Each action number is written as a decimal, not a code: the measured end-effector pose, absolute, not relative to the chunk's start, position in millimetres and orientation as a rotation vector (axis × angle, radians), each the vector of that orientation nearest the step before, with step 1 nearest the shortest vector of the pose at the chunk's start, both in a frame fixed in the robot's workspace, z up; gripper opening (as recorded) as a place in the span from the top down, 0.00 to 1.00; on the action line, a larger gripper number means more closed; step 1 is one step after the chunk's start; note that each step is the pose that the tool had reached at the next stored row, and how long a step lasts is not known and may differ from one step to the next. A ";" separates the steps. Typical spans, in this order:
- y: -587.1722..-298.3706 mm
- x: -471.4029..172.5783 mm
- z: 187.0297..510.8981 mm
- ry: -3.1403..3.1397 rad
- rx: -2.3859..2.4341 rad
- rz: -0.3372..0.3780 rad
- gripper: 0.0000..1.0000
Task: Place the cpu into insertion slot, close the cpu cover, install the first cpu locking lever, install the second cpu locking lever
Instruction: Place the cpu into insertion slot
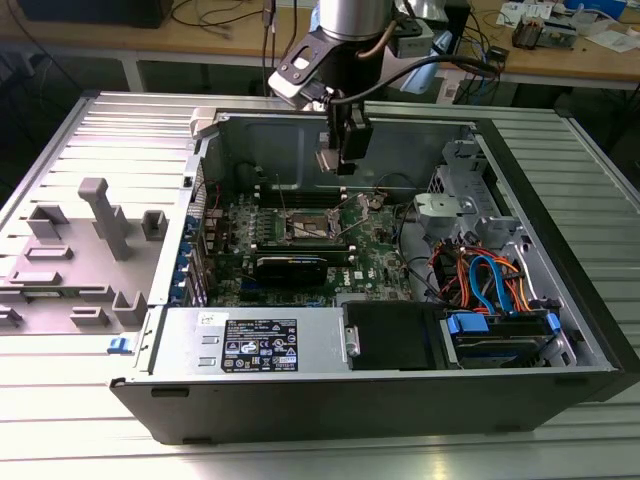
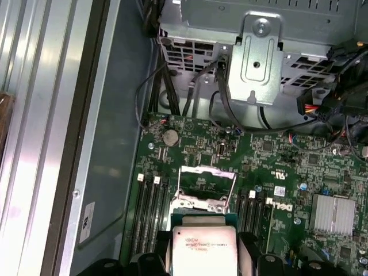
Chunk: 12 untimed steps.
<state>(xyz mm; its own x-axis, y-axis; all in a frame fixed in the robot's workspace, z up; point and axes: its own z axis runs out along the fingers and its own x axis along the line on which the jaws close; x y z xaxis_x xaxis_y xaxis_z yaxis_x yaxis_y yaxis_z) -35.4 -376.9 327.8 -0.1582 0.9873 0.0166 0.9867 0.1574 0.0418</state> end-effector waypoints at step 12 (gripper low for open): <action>-376.9 -40.0 326.3 2.378 2.030 0.067 0.46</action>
